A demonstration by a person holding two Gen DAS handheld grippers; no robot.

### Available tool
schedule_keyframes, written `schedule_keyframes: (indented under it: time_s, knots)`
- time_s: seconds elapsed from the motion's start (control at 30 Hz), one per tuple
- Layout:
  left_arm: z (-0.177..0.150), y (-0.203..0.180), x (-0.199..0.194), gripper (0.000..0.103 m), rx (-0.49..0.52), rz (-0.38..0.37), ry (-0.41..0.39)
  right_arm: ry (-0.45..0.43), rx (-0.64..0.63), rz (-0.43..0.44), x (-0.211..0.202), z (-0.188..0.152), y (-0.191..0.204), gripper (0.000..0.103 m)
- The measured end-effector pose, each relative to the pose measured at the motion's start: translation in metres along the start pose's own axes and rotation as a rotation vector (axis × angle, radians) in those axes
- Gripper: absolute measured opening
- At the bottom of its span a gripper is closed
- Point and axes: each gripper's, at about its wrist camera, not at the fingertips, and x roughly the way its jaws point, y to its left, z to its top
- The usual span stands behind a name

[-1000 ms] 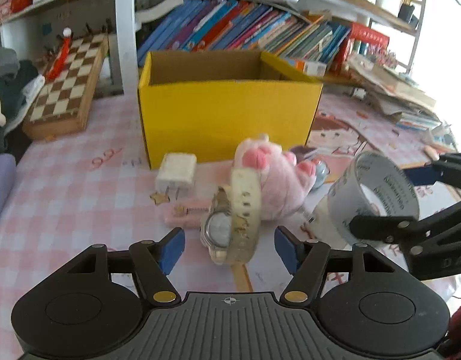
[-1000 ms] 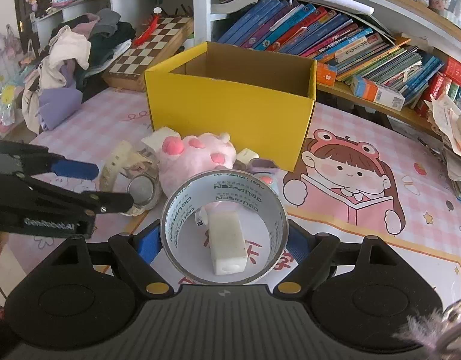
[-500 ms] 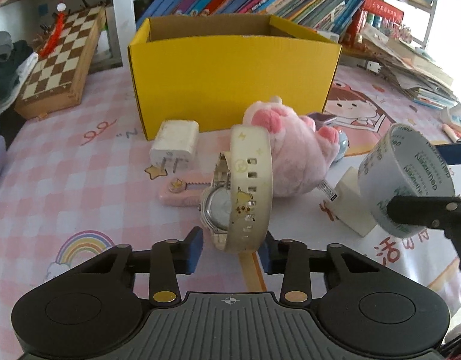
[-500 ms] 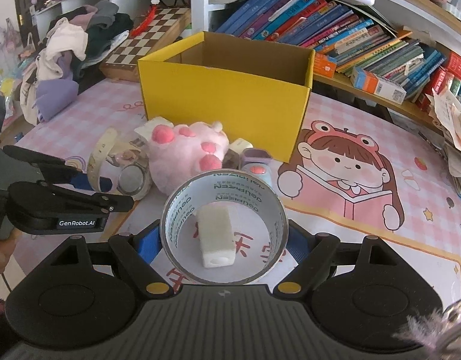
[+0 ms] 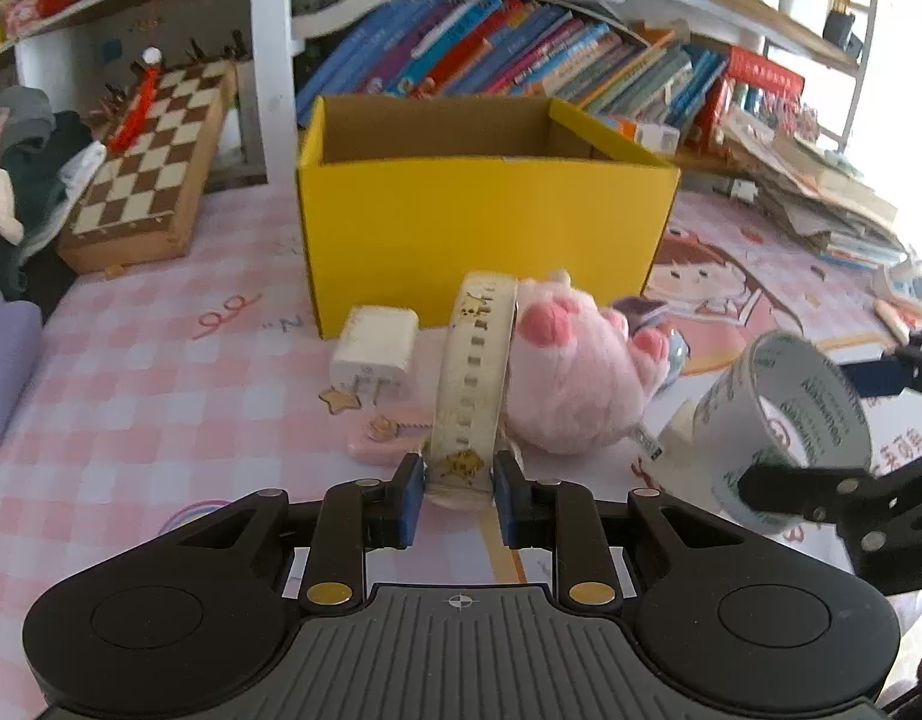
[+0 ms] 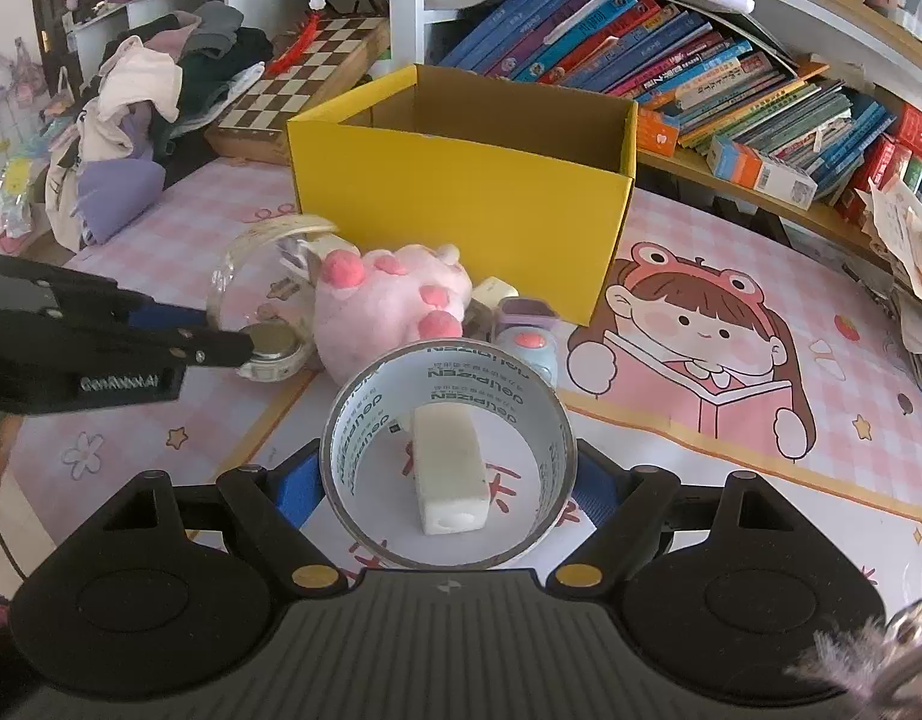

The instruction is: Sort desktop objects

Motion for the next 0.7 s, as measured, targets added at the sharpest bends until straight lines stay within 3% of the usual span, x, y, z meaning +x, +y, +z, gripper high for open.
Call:
schedule_keyframes:
  time_s: [0.13,0.17,0.2,0.23,0.7]
  knots:
    - [0.004,0.006,-0.010,0.022,-0.021,0.003,-0.028,-0.010,0.005,-0.012,-0.003,0.001,0.003,0.082]
    - [0.004,0.007,-0.012,0.019,-0.025,0.002,-0.032,-0.013,0.007,-0.015,-0.004,0.001,0.004,0.082]
    - [0.005,0.009,-0.014,0.003,-0.029,0.002,-0.036,-0.016,0.008,-0.018,-0.005,0.001,0.005,0.082]
    - [0.005,0.010,-0.016,0.000,-0.032,-0.003,-0.042,-0.018,0.009,-0.020,-0.005,0.002,0.005,0.082]
    - [0.001,0.019,-0.029,0.000,-0.023,-0.013,-0.067,-0.029,0.009,-0.029,-0.011,0.001,0.021,0.082]
